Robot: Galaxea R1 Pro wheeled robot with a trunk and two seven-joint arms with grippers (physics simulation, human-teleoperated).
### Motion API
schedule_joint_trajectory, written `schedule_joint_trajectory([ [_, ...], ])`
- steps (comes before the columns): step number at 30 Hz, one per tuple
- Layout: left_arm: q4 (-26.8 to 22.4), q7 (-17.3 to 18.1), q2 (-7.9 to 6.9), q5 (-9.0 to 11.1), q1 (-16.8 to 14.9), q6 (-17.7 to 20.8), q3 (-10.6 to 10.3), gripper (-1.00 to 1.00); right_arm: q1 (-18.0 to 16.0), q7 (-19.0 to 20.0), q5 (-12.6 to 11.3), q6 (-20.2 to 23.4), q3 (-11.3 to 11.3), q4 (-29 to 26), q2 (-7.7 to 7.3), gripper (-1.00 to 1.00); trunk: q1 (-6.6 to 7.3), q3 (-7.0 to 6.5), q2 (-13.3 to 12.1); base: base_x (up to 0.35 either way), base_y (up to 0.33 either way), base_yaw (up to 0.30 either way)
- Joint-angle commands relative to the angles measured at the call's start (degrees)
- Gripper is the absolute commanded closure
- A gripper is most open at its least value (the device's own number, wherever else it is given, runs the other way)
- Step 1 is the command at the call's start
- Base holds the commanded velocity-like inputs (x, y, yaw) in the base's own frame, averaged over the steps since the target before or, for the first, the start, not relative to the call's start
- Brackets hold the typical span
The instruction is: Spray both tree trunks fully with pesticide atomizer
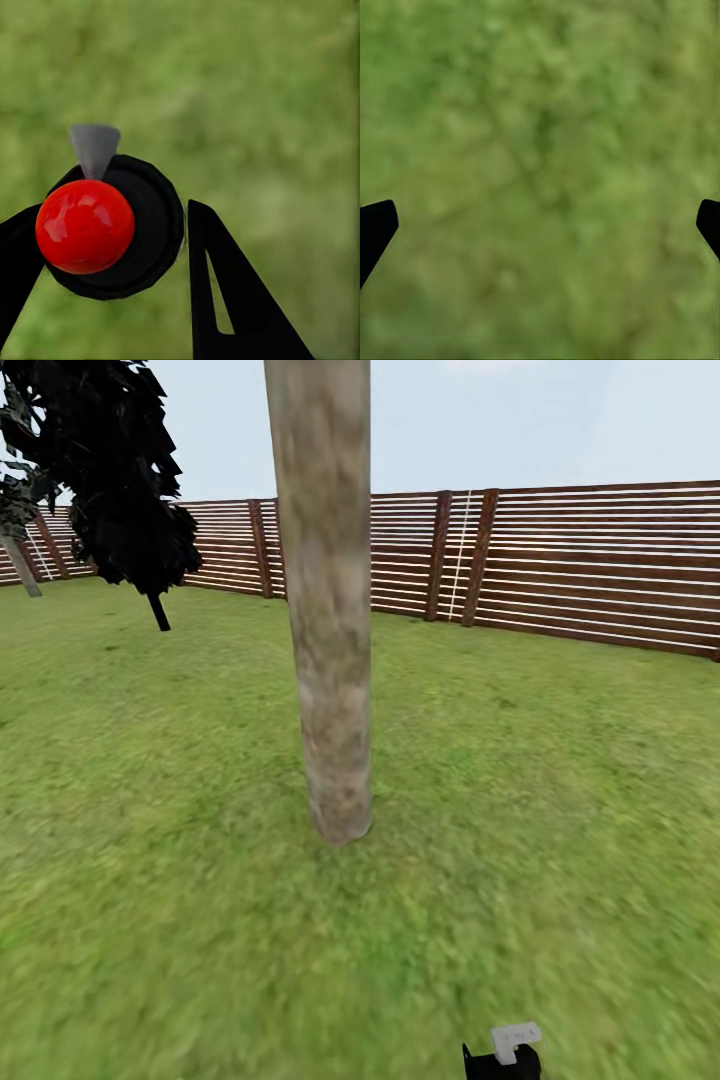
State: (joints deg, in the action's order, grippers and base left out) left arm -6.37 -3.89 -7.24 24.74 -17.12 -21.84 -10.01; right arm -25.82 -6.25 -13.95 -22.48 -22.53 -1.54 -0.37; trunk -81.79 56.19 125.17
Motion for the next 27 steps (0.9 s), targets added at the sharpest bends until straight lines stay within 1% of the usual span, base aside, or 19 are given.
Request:
schedule_joint_trajectory([
  [1,0.0,-0.3,-0.16,0.3,0.0,-0.1,-0.4,1.0,0.0,-0.2,-0.4,-0.1,-0.5,-0.1,-0.04,-1.0,0.0,0.05,0.0,0.062,0.0,0.0],
  [6,-0.2,0.0,-0.16,-0.5,-0.1,0.5,-0.9,1.0,0.0,-0.2,-0.4,-0.2,-0.4,-0.2,-0.94,-1.0,0.0,0.05,0.0,0.016,0.0,0.0],
  [8,-0.3,0.4,-0.21,-2.2,-0.4,0.6,-1.5,1.0,0.0,0.0,-0.3,-0.2,-0.5,-0.4,-1.68,-1.0,0.0,0.05,0.0,0.002,0.0,0.0],
  [9,-0.6,0.8,-0.35,-4.2,-0.7,0.7,-2.3,1.0,0.0,0.1,-0.2,-0.2,-0.6,-1.2,-2.28,-1.0,0.0,0.05,0.0,0.001,0.0,0.0],
  [10,-1.2,1.6,-0.58,-7.0,-1.3,0.9,-3.4,1.0,0.0,0.3,-0.1,-0.1,-0.6,-2.6,-3.0,-1.0,0.0,0.05,0.0,0.0,0.0,0.0],
  [11,-2.1,3.3,-0.91,-11.7,-2.7,1.6,-4.8,1.0,0.0,0.5,0.7,-0.1,-0.8,-5.3,-4.13,-1.0,0.0,0.05,0.0,0.0,0.0,0.0],
  [12,-2.5,4.6,-1.08,-15.1,-3.9,2.3,-5.5,1.0,0.0,0.9,2.0,0.0,-1.1,-7.4,-4.86,-1.0,0.0,0.05,0.0,0.0,0.0,0.0],
  [13,-2.9,7.8,-1.61,-20.0,-6.1,3.5,-6.1,1.0,0.0,4.0,6.3,0.0,-1.8,-10.8,-6.38,-1.0,0.0,0.05,0.0,0.0,0.0,0.0],
  [14,-3.2,15.3,-3.76,-24.3,-9.4,4.5,-6.5,1.0,-0.2,12.5,13.5,0.2,-2.2,-14.7,-8.24,-1.0,0.0,0.05,0.0,0.0,0.0,0.0],
  [15,-3.4,26.0,-5.8,-25.9,-12.1,4.9,-6.7,1.0,-1.4,20.6,17.3,0.3,-2.4,-16.1,-9.06,-1.0,0.0,0.05,0.0,0.0,0.0,0.0],
  [17,-3.4,39.3,-8.1,-27.9,-16.2,5.1,-6.9,1.0,-3.8,26.7,20.1,0.2,-2.5,-16.8,-9.62,-1.0,0.0,0.05,0.0,0.0,0.0,0.0],
  [18,-3.4,42.8,-8.96,-29.1,-17.6,5.1,-6.9,1.0,-4.5,28.6,21.7,0.2,-2.6,-16.9,-9.69,-1.0,0.0,0.05,0.0,0.0,0.0,0.0],
  [19,-3.4,47.3,-9.87,-31.4,-19.3,5.2,-6.9,1.0,-5.8,31.9,24.8,0.2,-2.6,-17.0,-9.76,-1.0,0.0,0.05,0.0,0.0,0.0,0.0],
  [20,-3.5,51.0,-10.41,-34.4,-20.8,5.5,-7.0,1.0,-7.2,36.0,28.0,0.2,-2.6,-17.1,-9.78,-1.0,0.0,0.05,0.0,0.0,0.0,0.0],
  [22,-3.5,55.0,-10.57,-38.6,-22.9,6.0,-6.9,1.0,-9.0,41.3,30.9,0.2,-2.5,-17.2,-9.71,-1.0,0.0,0.05,0.0,0.0,0.0,0.0],
  [23,-3.5,58.8,-10.43,-43.0,-24.6,6.3,-6.9,1.0,-10.3,45.6,32.2,0.2,-2.5,-18.5,-9.67,-1.0,0.0,0.05,0.0,0.0,0.0,0.0],
  [24,-3.6,59.8,-10.37,-44.6,-24.9,6.3,-6.9,1.0,-10.6,46.7,32.4,0.3,-2.5,-19.5,-9.6,-1.0,0.0,0.05,0.0,0.0,0.0,0.0],
  [25,-3.9,60.9,-10.27,-47.1,-25.3,6.4,-7.0,1.0,-10.8,48.1,32.6,0.3,-2.5,-21.0,-9.41,-1.0,0.0,0.05,0.0,0.0,0.0,0.0],
  [27,-6.4,62.1,-10.19,-50.7,-25.4,7.1,-6.9,1.0,-10.9,49.4,32.7,0.4,-2.5,-22.2,-9.21,-1.0,0.0,0.05,0.0,0.0,0.0,0.0],
])
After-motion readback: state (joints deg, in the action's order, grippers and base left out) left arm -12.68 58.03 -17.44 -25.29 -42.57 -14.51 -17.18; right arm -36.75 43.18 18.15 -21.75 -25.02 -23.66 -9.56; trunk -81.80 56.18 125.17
